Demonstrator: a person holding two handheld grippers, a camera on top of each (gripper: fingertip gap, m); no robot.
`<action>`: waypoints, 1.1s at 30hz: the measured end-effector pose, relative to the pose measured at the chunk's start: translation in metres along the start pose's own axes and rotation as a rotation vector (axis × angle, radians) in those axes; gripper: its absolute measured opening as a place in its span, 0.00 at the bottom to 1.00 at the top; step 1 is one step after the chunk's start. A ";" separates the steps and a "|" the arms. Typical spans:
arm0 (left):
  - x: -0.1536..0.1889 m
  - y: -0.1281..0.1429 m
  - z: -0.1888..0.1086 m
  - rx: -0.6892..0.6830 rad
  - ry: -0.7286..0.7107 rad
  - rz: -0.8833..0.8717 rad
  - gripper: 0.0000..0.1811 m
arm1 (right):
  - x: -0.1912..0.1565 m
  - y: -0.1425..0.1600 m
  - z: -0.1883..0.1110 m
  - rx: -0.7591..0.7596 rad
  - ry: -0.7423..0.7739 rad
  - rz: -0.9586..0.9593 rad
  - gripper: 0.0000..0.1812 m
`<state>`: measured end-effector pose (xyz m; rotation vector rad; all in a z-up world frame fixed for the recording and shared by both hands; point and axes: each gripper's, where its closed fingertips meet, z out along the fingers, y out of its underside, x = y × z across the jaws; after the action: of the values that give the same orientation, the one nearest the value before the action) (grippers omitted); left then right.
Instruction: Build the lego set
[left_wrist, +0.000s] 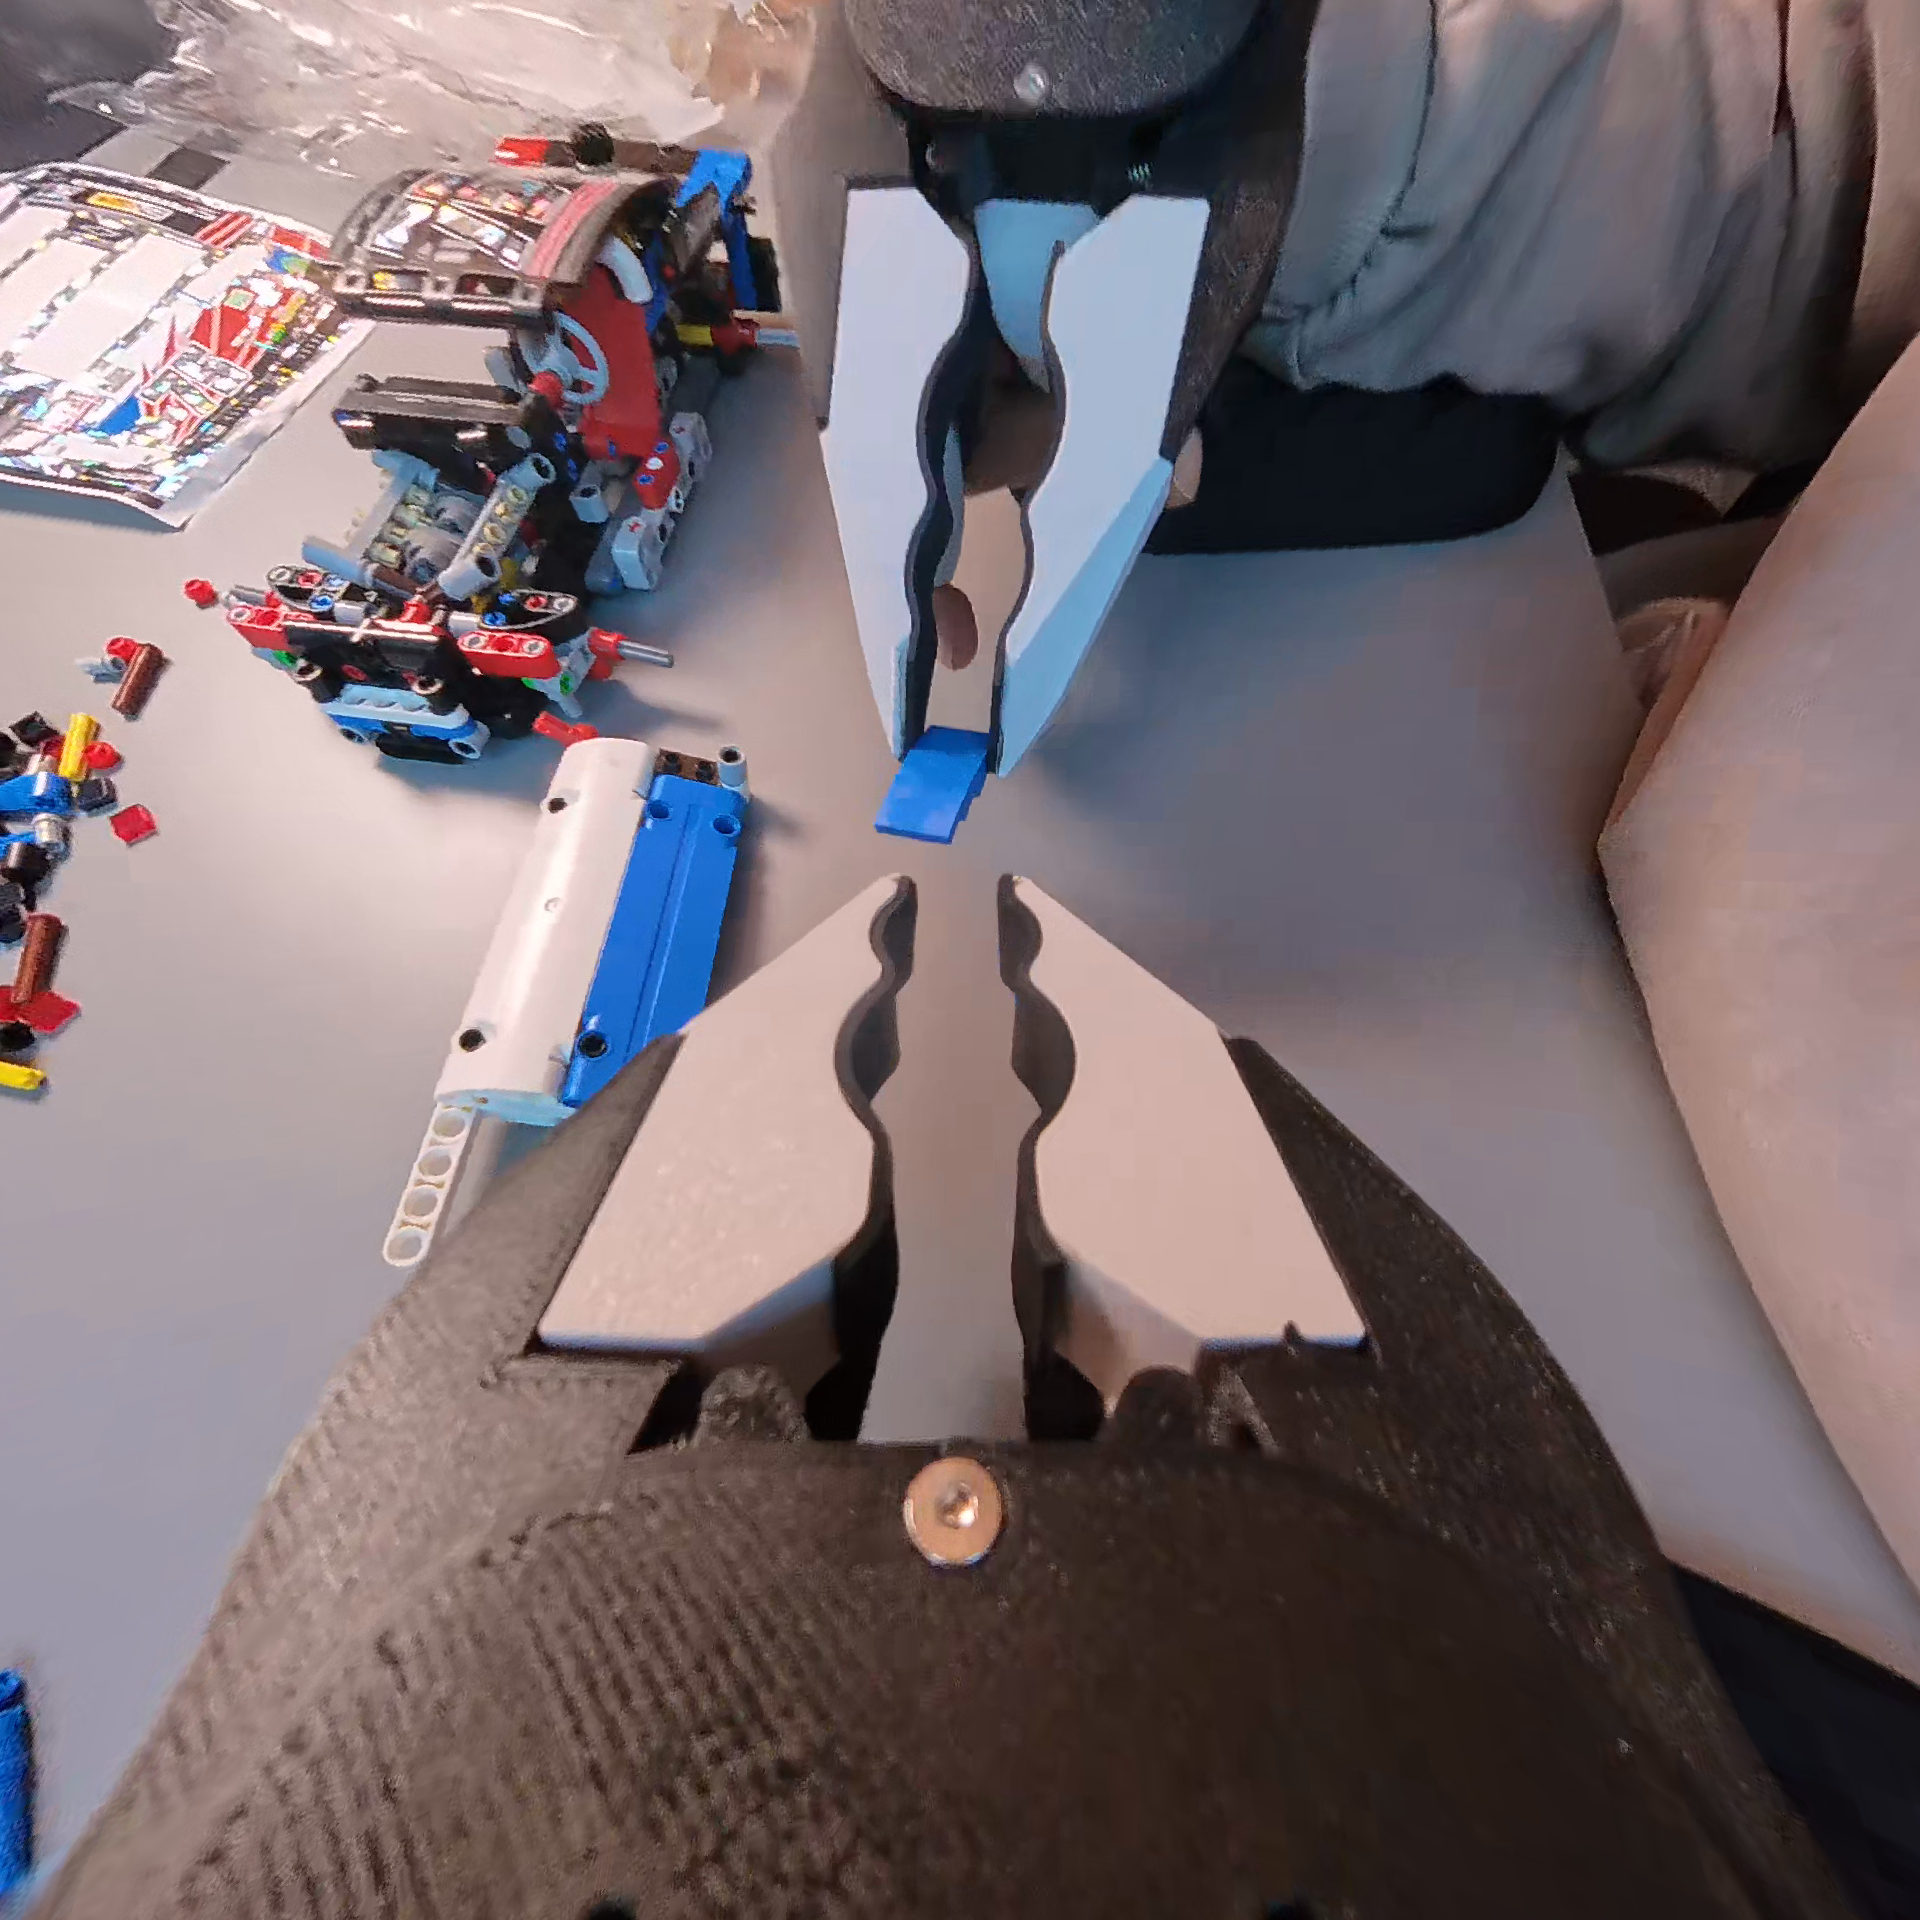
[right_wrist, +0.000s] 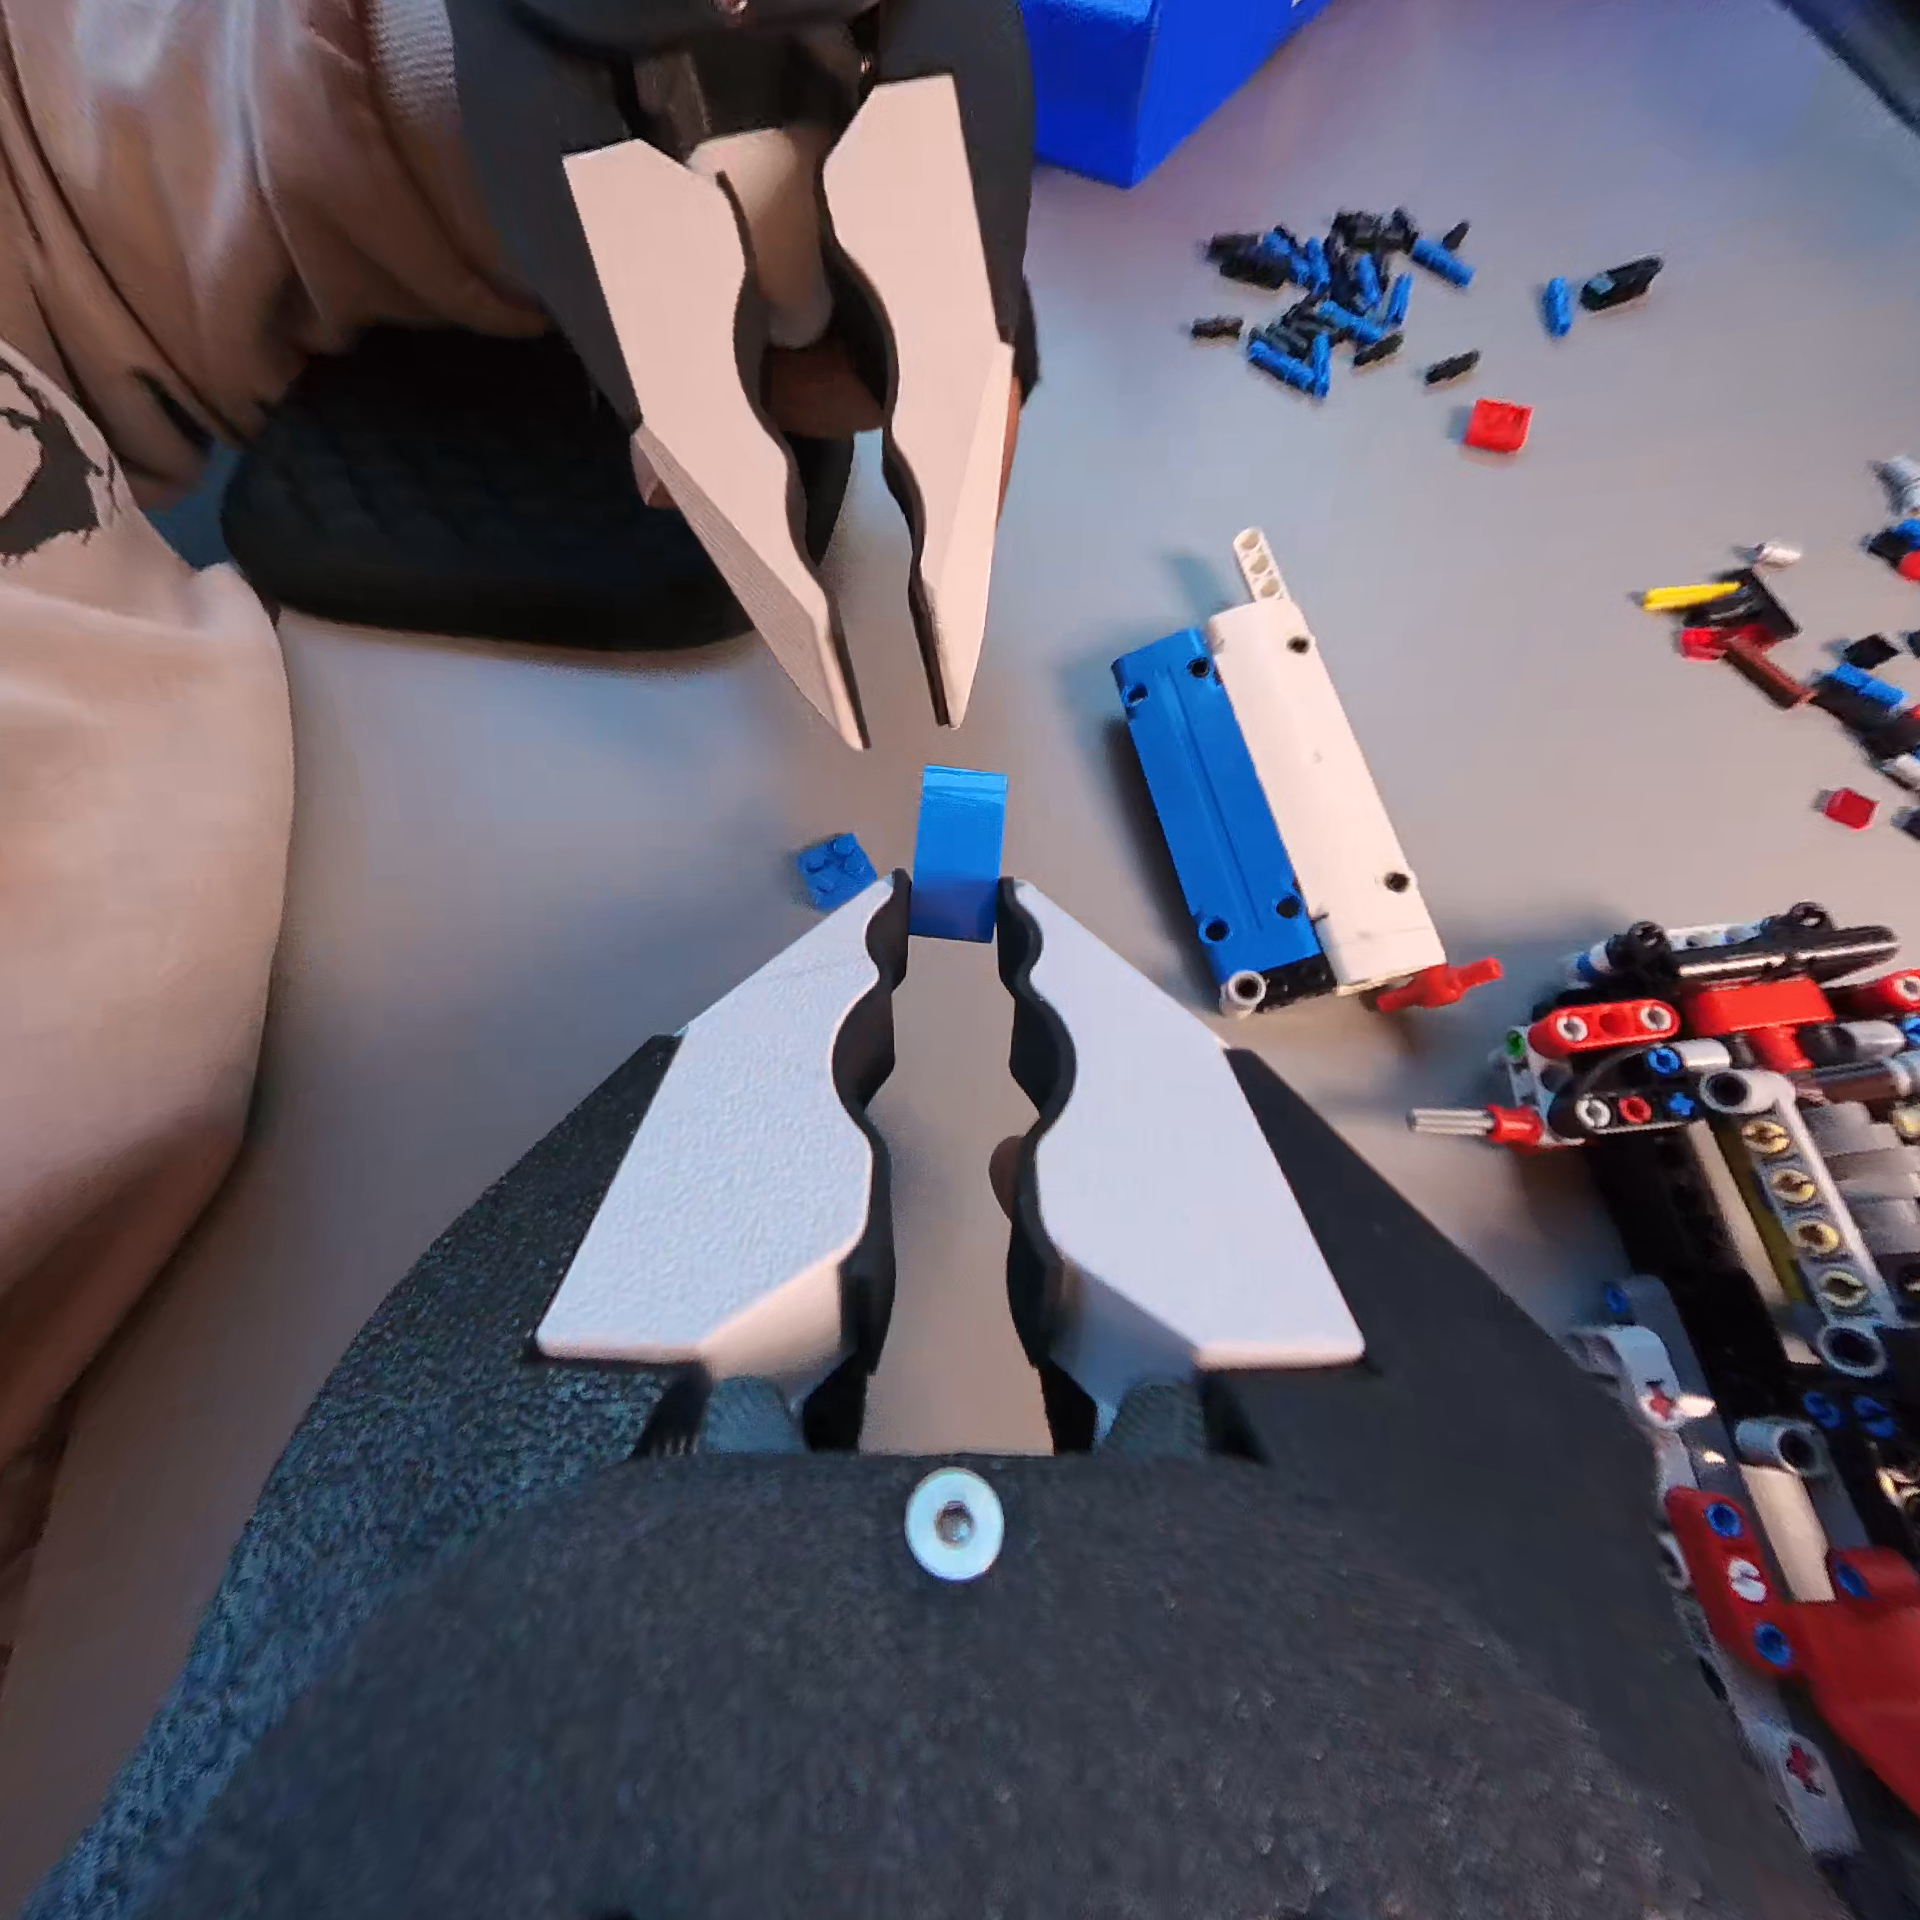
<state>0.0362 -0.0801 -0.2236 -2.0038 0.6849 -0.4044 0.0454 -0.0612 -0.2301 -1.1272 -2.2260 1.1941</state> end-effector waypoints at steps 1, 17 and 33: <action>-0.002 -0.004 -0.002 0.023 -0.011 -0.032 0.04 | 0.000 -0.004 0.001 0.017 0.012 -0.001 0.08; -0.026 -0.040 -0.017 0.325 0.027 -0.458 0.07 | 0.019 -0.040 0.001 0.148 0.266 -0.056 0.08; -0.009 -0.047 -0.032 0.389 0.216 -0.370 0.00 | -0.006 -0.056 -0.004 0.302 0.045 0.055 0.05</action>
<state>0.0263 -0.0779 -0.1674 -1.7215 0.3259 -0.9125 0.0256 -0.0818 -0.1819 -1.0852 -1.9114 1.4531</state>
